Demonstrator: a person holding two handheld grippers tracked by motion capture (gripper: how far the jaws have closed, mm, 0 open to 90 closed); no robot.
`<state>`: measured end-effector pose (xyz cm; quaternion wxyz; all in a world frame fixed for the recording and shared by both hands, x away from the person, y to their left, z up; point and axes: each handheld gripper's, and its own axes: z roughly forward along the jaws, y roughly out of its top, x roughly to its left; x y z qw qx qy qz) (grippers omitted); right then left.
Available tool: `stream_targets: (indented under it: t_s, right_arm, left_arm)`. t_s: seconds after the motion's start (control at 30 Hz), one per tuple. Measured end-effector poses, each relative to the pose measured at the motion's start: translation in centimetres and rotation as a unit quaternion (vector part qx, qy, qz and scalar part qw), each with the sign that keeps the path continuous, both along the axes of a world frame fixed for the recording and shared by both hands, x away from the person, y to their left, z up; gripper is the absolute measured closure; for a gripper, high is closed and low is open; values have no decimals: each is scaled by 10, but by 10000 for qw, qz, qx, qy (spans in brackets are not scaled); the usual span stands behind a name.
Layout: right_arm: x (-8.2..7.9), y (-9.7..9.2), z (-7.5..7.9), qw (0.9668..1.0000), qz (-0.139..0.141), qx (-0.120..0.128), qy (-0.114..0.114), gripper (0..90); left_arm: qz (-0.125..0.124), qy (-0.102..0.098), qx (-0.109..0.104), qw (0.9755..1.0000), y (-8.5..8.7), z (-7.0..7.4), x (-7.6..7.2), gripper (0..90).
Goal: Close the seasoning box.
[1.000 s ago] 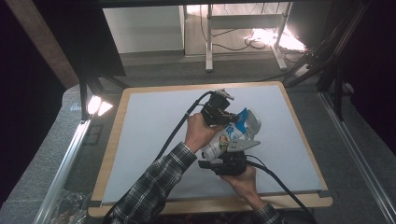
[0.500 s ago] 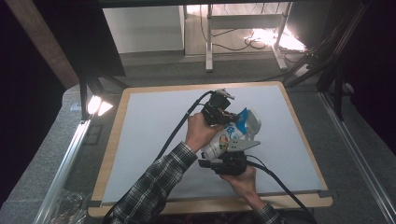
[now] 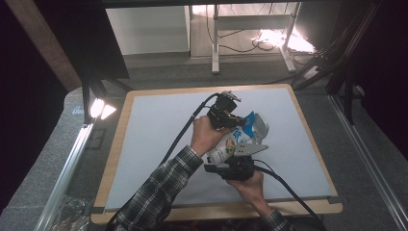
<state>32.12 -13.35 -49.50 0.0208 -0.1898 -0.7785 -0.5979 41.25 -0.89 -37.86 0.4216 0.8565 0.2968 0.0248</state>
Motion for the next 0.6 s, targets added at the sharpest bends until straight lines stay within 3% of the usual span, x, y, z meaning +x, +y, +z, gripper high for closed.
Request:
stream_targets:
  t_s: [0.37,0.6]
  right_arm:
    - [1,0,-1,9999,-5,72,84,618]
    - [-1,1,-1,10000,-15,41,14,608]
  left_arm:
    - [16,-92,51,9999,-1,3,-2,900]
    - [29,-98,44,9999,-1,4,-2,900]
